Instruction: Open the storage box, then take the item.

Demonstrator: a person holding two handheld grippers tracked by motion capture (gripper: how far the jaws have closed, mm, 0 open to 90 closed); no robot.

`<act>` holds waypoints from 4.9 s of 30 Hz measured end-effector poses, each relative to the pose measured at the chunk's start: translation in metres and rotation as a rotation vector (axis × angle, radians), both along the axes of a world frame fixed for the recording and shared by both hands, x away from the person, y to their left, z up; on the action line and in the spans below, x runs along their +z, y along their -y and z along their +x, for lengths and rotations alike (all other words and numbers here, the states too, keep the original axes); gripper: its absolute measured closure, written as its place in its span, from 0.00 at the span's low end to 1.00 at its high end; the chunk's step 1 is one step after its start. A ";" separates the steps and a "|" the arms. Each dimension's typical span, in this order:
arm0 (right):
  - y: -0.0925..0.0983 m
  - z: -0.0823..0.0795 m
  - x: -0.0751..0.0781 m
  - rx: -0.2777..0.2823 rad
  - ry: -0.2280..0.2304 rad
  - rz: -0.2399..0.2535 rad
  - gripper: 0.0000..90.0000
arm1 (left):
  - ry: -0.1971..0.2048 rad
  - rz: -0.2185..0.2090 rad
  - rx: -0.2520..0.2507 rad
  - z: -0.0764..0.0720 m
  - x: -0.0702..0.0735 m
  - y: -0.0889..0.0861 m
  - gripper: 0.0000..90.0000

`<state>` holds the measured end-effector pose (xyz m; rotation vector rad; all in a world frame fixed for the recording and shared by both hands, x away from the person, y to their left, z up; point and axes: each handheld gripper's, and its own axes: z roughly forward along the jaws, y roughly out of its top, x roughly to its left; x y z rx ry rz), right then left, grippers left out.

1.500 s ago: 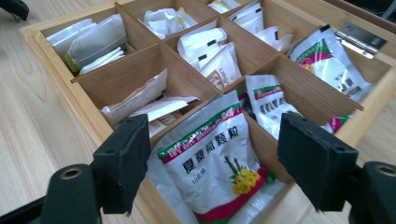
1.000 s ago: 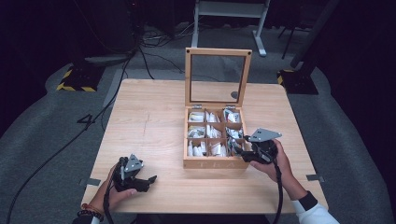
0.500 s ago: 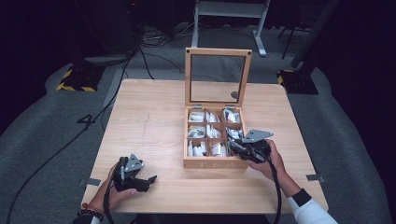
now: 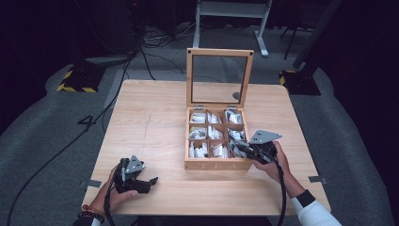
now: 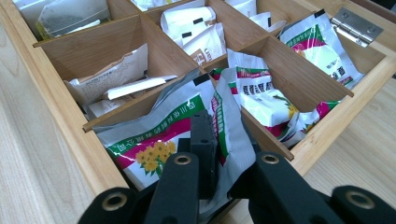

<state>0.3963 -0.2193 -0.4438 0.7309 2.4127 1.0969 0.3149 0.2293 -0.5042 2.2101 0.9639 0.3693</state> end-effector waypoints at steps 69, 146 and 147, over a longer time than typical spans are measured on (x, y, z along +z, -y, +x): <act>0.073 -0.004 0.035 -0.114 0.092 0.185 0.96 | -0.004 -0.003 -0.009 0.001 0.000 0.000 0.17; 0.078 -0.013 -0.043 -0.113 -0.137 -0.005 0.26 | -0.001 0.000 0.006 0.000 0.000 0.001 0.17; 0.080 -0.012 -0.042 -0.118 -0.139 -0.007 0.27 | -0.010 0.022 0.015 -0.001 0.002 0.003 0.17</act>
